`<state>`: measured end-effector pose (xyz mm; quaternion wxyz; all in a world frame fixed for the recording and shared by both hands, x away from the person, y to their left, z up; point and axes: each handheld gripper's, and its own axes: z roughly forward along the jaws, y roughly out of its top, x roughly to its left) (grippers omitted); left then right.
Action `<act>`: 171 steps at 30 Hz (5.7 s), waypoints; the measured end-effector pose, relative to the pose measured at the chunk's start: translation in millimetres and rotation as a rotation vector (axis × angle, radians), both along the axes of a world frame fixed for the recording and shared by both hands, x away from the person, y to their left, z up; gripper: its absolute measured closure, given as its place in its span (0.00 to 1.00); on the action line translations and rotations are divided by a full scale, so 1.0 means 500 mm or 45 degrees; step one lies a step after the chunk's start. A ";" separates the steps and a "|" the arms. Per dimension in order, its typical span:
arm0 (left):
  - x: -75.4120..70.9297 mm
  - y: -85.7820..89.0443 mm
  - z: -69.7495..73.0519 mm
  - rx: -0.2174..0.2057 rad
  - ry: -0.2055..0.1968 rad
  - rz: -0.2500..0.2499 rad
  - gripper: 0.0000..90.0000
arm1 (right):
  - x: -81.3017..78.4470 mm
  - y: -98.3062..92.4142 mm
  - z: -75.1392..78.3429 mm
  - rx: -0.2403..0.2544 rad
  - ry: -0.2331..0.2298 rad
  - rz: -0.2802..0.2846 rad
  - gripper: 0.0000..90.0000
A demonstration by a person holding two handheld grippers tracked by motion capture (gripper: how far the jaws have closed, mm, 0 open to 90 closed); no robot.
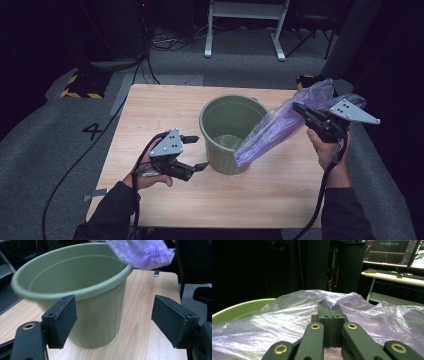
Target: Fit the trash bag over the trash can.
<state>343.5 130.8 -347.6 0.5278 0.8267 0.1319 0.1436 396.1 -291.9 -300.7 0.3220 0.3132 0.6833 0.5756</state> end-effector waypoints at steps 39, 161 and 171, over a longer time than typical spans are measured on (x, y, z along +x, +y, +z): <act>-0.024 -0.176 0.046 -0.012 -0.009 -0.292 0.17 | 0.011 0.024 -0.006 -0.052 0.023 -0.004 1.00; 0.125 -0.103 0.059 -0.019 -0.009 0.169 0.18 | -0.077 -0.028 -0.076 -0.063 -0.067 -0.487 0.98; 0.106 -0.146 0.056 0.050 -0.051 0.108 0.19 | -0.076 0.053 -0.068 -0.273 -0.153 -0.377 0.93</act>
